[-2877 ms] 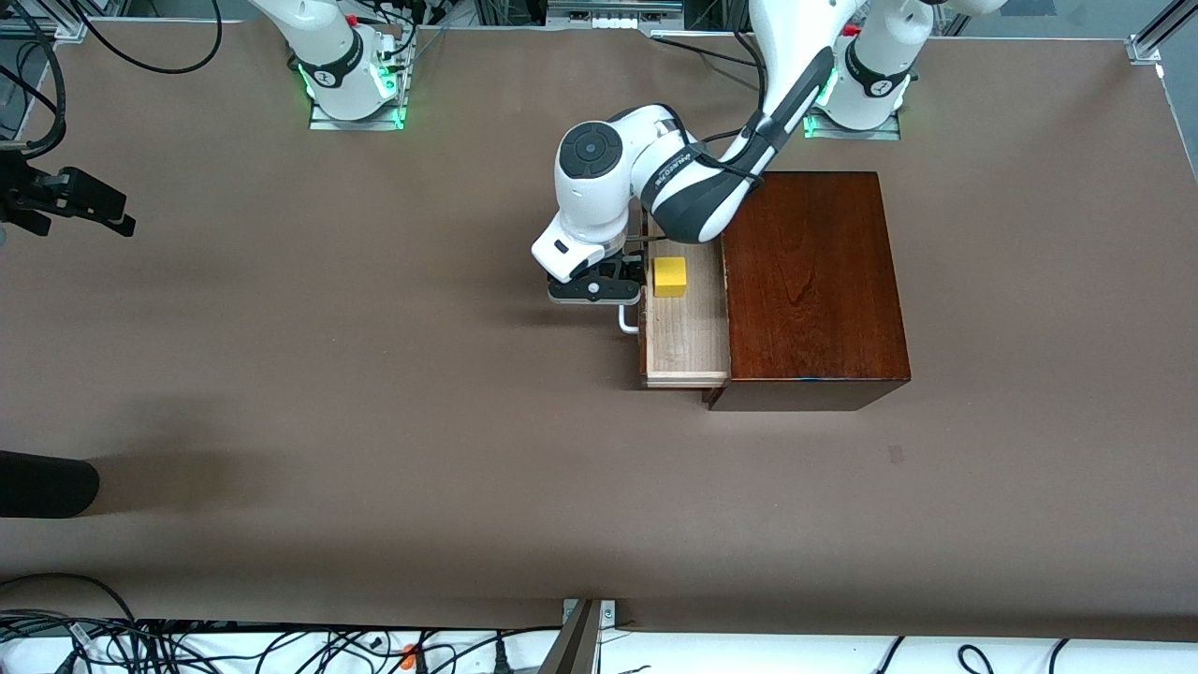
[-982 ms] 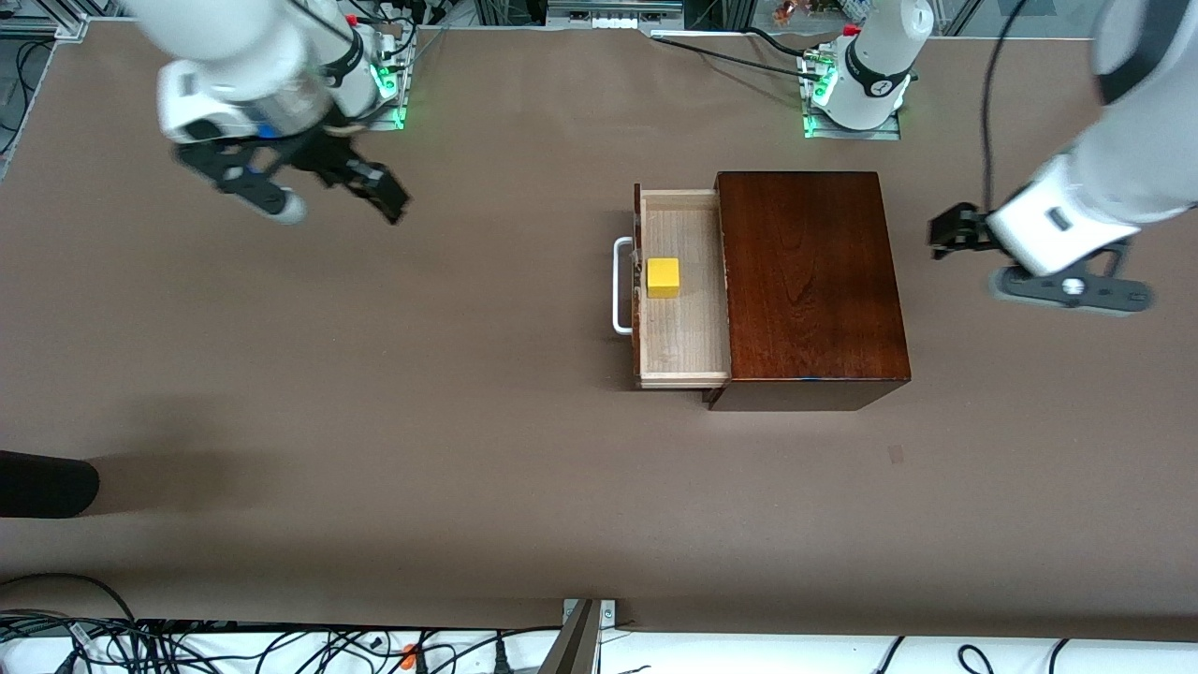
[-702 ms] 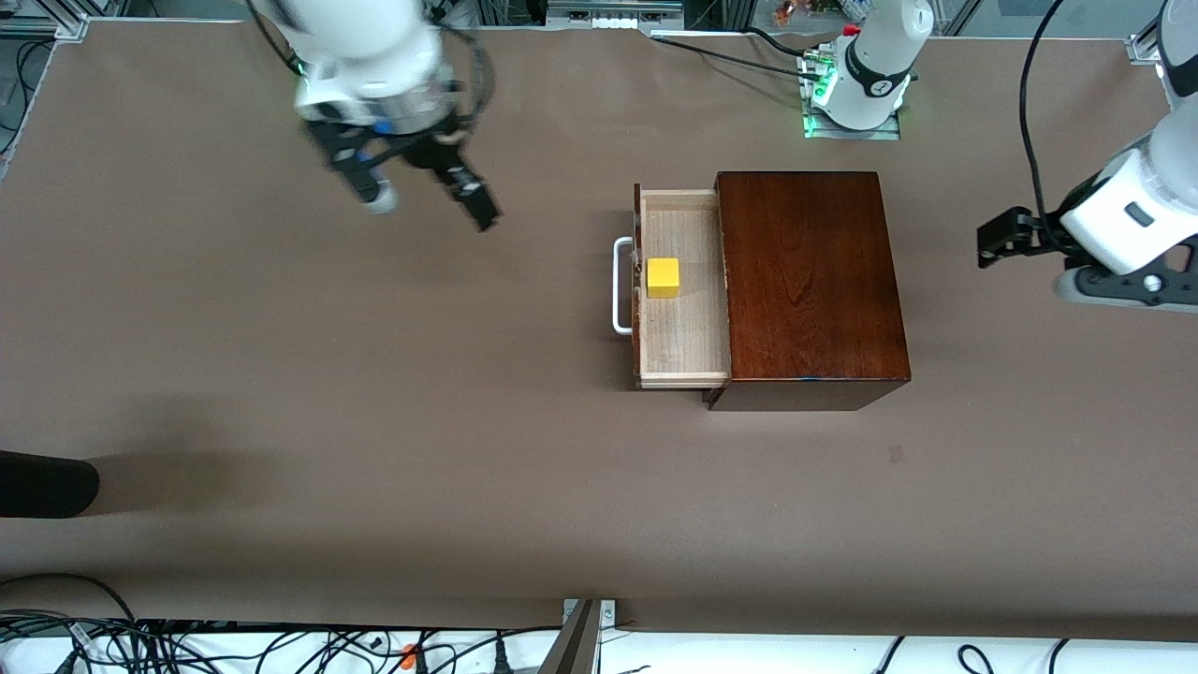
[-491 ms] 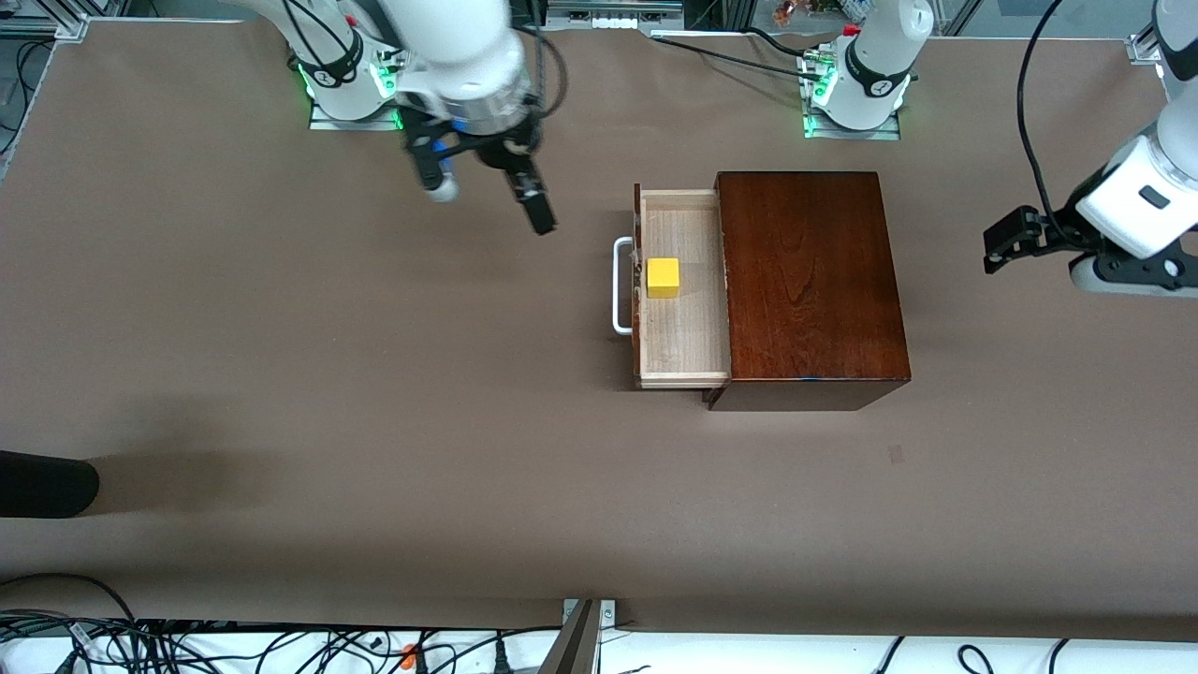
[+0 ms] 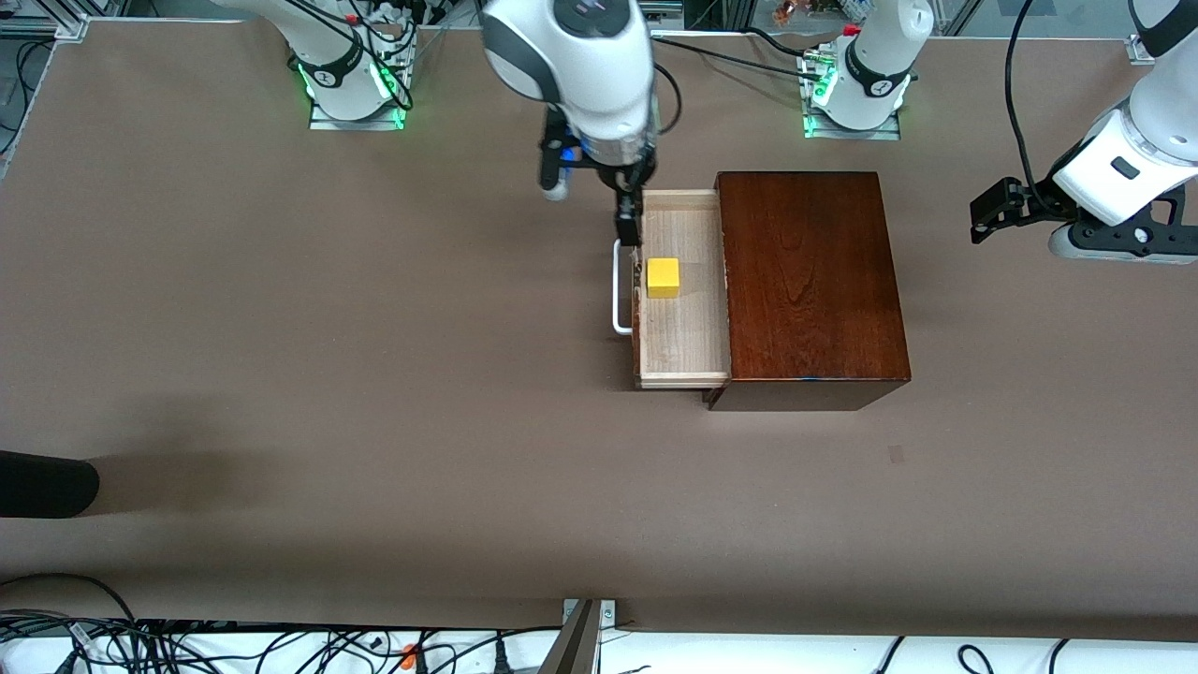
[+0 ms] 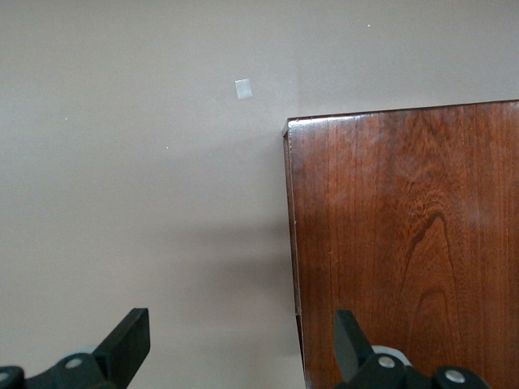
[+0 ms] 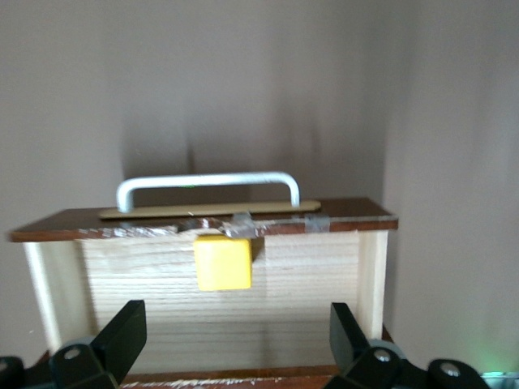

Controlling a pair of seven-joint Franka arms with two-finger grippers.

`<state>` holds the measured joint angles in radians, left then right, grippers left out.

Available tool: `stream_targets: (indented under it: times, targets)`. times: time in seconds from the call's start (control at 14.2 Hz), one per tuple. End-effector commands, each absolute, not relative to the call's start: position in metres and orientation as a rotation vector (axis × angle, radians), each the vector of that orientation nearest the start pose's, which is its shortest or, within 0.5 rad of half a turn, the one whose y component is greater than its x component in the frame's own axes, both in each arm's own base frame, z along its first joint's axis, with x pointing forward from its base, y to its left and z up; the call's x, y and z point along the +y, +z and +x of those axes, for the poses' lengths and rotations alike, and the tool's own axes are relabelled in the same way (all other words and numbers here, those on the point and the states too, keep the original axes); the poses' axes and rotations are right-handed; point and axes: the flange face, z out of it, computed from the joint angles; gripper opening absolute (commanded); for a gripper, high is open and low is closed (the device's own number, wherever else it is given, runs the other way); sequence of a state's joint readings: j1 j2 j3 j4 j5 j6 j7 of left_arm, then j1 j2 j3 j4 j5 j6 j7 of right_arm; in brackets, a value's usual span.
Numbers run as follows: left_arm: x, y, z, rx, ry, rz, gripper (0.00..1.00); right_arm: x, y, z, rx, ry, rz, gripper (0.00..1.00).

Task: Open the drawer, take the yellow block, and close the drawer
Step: 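Lower the right gripper into the drawer and grasp the yellow cube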

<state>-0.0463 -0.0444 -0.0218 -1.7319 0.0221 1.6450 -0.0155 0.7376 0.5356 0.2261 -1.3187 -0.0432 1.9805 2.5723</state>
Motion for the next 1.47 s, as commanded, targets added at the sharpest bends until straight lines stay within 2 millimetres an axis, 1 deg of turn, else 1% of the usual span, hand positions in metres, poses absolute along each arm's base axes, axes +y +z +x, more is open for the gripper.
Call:
stream_targets:
  times: [0.0, 0.21, 0.42, 0.49, 0.7, 1.12, 1.19, 1.33, 1.4]
  targets:
    - [-0.032, 0.585, 0.542, 0.100, 0.067, -3.127, 1.00, 0.593, 0.418, 0.449, 2.219, 0.140, -2.026, 1.00]
    - [-0.032, 0.585, 0.542, 0.095, 0.069, -3.127, 1.00, 0.600, 0.389, 0.450, 2.224, 0.150, -2.037, 1.00]
    - [-0.032, 0.584, 0.543, 0.083, 0.074, -3.127, 1.00, 0.603, 0.376, 0.452, 2.207, 0.128, -2.038, 1.00]
    - [-0.030, 0.584, 0.543, 0.080, 0.074, -3.129, 1.00, 0.604, 0.377, 0.454, 2.196, 0.130, -2.026, 1.00]
    - [-0.030, 0.584, 0.543, 0.073, 0.072, -3.129, 1.00, 0.606, 0.353, 0.457, 2.185, 0.101, -2.038, 1.00]
    - [-0.030, 0.583, 0.543, 0.078, 0.076, -3.129, 1.00, 0.608, 0.320, 0.460, 2.181, 0.067, -2.066, 1.00]
    - [-0.030, 0.584, 0.543, 0.073, 0.074, -3.129, 1.00, 0.611, 0.317, 0.455, 2.172, 0.070, -2.074, 0.94]
    - [-0.030, 0.584, 0.543, 0.071, 0.074, -3.129, 1.00, 0.614, 0.314, 0.451, 2.155, 0.048, -2.089, 0.27]
    - [-0.032, 0.584, 0.543, 0.075, 0.074, -3.128, 1.00, 0.614, 0.317, 0.452, 2.151, 0.047, -2.086, 0.05]
